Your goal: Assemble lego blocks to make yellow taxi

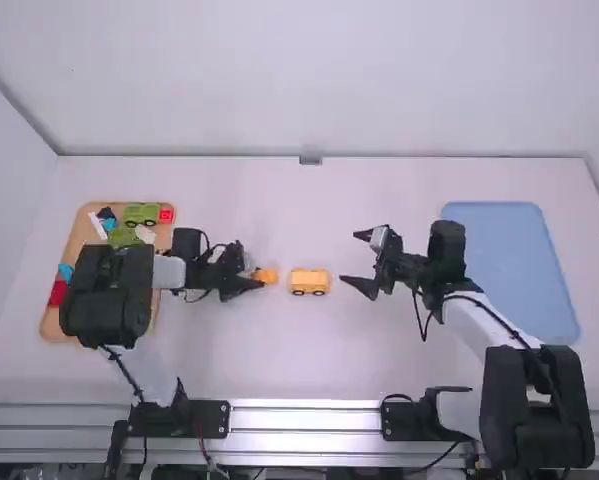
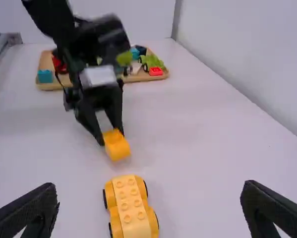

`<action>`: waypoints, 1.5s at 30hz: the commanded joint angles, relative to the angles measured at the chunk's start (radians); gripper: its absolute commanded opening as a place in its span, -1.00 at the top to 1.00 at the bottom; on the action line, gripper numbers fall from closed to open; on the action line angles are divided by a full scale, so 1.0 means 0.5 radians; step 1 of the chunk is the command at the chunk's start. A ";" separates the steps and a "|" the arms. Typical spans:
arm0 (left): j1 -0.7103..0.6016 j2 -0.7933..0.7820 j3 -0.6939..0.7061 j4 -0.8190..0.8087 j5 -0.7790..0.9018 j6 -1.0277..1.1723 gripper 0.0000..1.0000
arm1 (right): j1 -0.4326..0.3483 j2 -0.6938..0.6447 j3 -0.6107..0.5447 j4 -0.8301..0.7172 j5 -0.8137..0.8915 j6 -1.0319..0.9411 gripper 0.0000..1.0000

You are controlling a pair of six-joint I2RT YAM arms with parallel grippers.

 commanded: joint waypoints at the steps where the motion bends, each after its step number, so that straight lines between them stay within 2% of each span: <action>1: -0.051 -0.182 0.031 -0.108 0.076 0.083 0.54 | 0.072 0.027 -0.085 -0.045 0.198 -0.198 -0.96; 4: -0.086 -0.301 0.036 -0.195 0.076 0.107 0.56 | 0.162 0.120 -0.151 0.050 0.307 -0.203 -0.96; 7: -0.102 -0.399 0.036 -0.230 0.077 0.101 0.56 | 0.261 0.308 -0.199 0.277 0.349 -0.202 -0.97; 11: -0.125 -0.436 0.036 -0.234 0.163 0.088 0.58 | 0.272 0.610 -0.192 0.618 0.253 -0.201 -0.96; 14: -0.158 -0.436 0.035 -0.246 0.227 0.086 0.61 | 0.265 0.902 -0.085 0.787 0.139 -0.201 -0.96; 22: -0.314 -0.436 0.035 -0.164 0.111 -0.013 0.69 | 0.333 1.410 0.276 0.797 0.006 -0.307 -0.97; 26: -0.365 -0.436 0.035 -0.078 0.035 -0.167 0.69 | 0.363 1.513 0.366 0.771 0.005 -0.301 -0.97; 35: -0.390 -0.423 0.031 -0.053 0.021 -0.175 0.68 | 0.445 1.669 0.442 0.760 0.016 -0.360 -0.98; 36: -0.385 -0.412 0.031 -0.043 0.021 -0.175 0.73 | 0.446 1.670 0.438 0.764 0.017 -0.359 -1.00; 38: -0.380 -0.396 0.032 -0.038 0.020 -0.175 0.75 | 0.436 1.673 0.437 0.762 0.014 -0.359 -0.94; 41: -0.391 -0.337 0.032 0.006 0.022 -0.177 0.78 | 0.423 1.680 0.437 0.749 0.002 -0.433 -0.71; 45: -0.391 -0.255 0.032 0.127 0.022 -0.306 0.78 | 0.424 1.680 0.436 0.745 0.001 -0.440 -0.63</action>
